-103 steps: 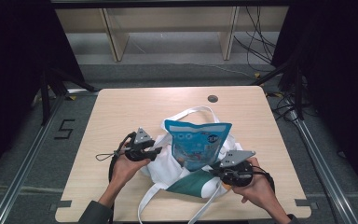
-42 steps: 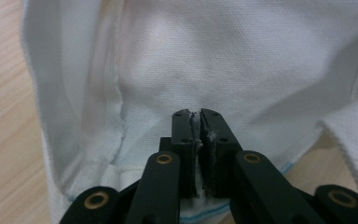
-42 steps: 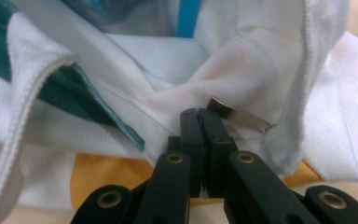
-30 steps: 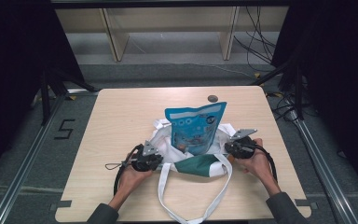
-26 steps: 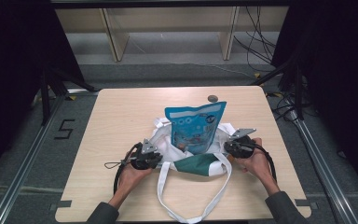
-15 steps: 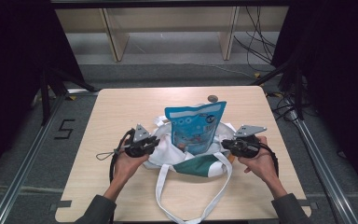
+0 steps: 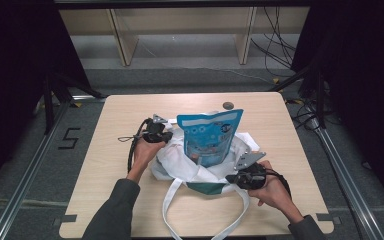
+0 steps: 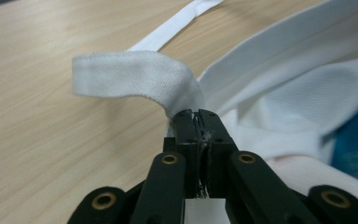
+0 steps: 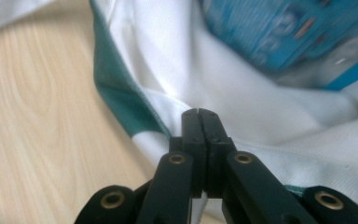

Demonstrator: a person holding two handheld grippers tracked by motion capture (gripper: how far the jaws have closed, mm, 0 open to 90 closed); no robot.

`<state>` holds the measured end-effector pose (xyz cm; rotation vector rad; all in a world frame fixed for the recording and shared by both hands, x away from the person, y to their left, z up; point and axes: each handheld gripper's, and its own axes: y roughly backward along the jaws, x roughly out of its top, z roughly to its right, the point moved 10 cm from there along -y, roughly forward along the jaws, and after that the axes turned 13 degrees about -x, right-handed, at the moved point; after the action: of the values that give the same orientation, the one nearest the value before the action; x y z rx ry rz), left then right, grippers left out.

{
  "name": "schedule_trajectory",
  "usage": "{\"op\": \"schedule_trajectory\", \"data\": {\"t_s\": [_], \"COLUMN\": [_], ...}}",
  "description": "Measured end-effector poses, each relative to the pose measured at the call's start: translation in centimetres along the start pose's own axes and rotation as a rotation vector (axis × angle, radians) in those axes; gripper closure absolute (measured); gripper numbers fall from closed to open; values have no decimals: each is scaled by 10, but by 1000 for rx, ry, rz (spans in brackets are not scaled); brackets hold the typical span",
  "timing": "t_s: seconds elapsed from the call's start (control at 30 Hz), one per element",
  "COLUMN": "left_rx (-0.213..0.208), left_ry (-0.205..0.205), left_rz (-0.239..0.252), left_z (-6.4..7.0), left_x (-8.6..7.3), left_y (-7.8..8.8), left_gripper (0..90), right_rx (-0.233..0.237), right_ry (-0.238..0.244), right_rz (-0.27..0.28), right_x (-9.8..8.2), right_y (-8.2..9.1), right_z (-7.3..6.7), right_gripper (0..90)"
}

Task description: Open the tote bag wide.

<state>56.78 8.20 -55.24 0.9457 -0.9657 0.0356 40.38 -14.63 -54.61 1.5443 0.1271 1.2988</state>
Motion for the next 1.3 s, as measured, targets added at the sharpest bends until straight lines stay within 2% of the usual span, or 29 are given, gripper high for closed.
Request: {"op": "schedule_trajectory", "data": {"t_s": [0.03, 0.1, 0.17, 0.23, 0.27, 0.3, 0.33, 0.37, 0.43, 0.47, 0.5, 0.53, 0.57, 0.6, 0.67, 0.7, 0.73, 0.77, 0.8, 0.9, 0.97, 1.0, 1.03, 1.07, 1.1, 1.13, 1.17, 1.2, 1.3], "left_rx": [0, -19, -18, -2, -3, -6, -17, -17, -50, -63, -74, -91, -96, -123, -126, -131, -146, -146, -169, -171, -173, -180, -189, -180, -180, -187, -187, -194, -194], "left_ry": [0, 22, 14, 9, 3, -11, -34, -34, -52, -63, -59, -80, -102, -99, -116, -122, -112, -112, -86, -78, -93, -81, -79, -110, -110, -107, -107, -105, -102], "left_rz": [0, 0, -5, -11, -13, -7, 0, 0, 45, 67, 112, 126, 133, 160, 155, 157, 178, 178, 214, 204, 210, 209, 206, 194, 194, 202, 202, 207, 205], "left_z": [0, 0, 1, 3, 5, 8, 11, 11, 21, 28, 36, 44, 50, 62, 67, 69, 75, 75, 80, 84, 87, 90, 94, 98, 98, 102, 102, 104, 105], "left_x": [0, -6, -8, -6, -4, -1, 2, 2, 8, 11, 15, 16, 15, 10, 4, 1, -8, -8, -15, -24, -29, -33, -36, -42, -42, -50, -50, -56, -64], "left_y": [0, -14, -22, -19, -12, -5, 2, 2, 16, 22, 27, 34, 41, 50, 56, 59, 66, 66, 72, 75, 79, 81, 82, 85, 85, 89, 89, 93, 97], "left_gripper": [885, 887, 893, 889, 865, 848, 833, 825, 824, 824, 821, 810, 810, 792, 783, 762, 759, 757, 752, 745, 744, 744, 744, 742, 742, 739, 738, 733, 718], "right_rx": [0, -3, -15, -24, -15, -18, -17, -17, -21, -19, -24, -37, -37, -58, -64, -86, -82, -94, -96, -106, -112, -120, -115, -118, -118, -127, -127, -128, -140], "right_ry": [0, -5, 5, 16, -21, 6, -7, -7, -12, -31, -35, -23, -23, -52, -69, -86, -89, -95, -99, -105, -104, -95, -120, -111, -111, -106, -106, -128, -114], "right_rz": [0, -11, -23, -9, -22, -9, -12, -12, 22, 32, 53, 81, 81, 118, 129, 151, 146, 153, 146, 140, 130, 131, 122, 122, 122, 137, 137, 133, 149], "right_x": [0, -5, -12, -15, -15, -14, -13, -13, -7, -4, -1, 5, 5, 10, 11, 13, 12, 12, 11, 10, 8, 7, 5, 4, 4, 4, 4, 2, -1], "right_y": [0, -1, -5, -8, -6, -7, -5, -5, -1, 3, 6, 14, 14, 20, 22, 25, 26, 26, 26, 25, 23, 22, 23, 24, 24, 26, 26, 29, 33], "right_z": [0, -3, -7, -6, -8, -5, -5, -5, -2, -1, 2, 10, 10, 18, 21, 28, 29, 30, 31, 32, 33, 34, 32, 35, 35, 37, 37, 35, 38], "right_gripper": [900, 900, 900, 900, 900, 900, 900, 900, 875, 861, 855, 846, 846, 822, 812, 796, 791, 787, 782, 781, 780, 779, 778, 774, 774, 770, 770, 760, 746]}}
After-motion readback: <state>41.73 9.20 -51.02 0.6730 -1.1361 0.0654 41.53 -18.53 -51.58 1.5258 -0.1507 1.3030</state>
